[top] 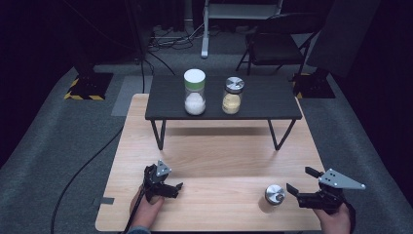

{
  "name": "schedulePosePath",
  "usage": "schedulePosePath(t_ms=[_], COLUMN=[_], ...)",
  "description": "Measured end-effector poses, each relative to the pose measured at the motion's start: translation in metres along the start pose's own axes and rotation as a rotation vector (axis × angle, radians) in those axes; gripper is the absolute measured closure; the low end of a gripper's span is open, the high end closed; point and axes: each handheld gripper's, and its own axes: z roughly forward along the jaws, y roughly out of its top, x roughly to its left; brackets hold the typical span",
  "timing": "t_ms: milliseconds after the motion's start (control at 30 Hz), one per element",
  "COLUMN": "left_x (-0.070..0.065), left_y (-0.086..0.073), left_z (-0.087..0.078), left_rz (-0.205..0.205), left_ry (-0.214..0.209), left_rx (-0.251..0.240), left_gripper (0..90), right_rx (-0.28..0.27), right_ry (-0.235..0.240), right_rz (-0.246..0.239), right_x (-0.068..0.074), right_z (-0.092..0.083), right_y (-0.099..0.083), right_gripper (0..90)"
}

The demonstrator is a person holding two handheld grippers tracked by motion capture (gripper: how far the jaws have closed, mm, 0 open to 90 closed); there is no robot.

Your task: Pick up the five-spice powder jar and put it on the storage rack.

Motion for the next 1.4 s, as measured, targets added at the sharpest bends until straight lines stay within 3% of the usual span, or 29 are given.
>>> schedulePosePath(t_ms=[433,900,1133,1400], left_x=[0.0,0.0,0.0,0.0], left_y=[0.0,0.0,0.0,0.0], left_z=[0.0,0.0,0.0,0.0], left_rz=[0.0,0.0,0.0,0.0], left_ry=[0.0,0.0,0.0,0.0], left_rx=[0.0,0.0,0.0,0.0], left_gripper=[0.3,0.2,0.3,0.3], right_rx=[-0.006,-0.007,-0.016,0.019], right_ry=[0.018,0.069,0.084,0.084], right_rz=[-0.03,-0.076,-0.07,-0.072], right_x=[0.022,0.043,0.049,0.052], right_z=[0.002,0.009,0.013,0.02], right_y=[0.0,0.003,0.002,-0.003], right_gripper=[2.8,2.7,2.7,2.8])
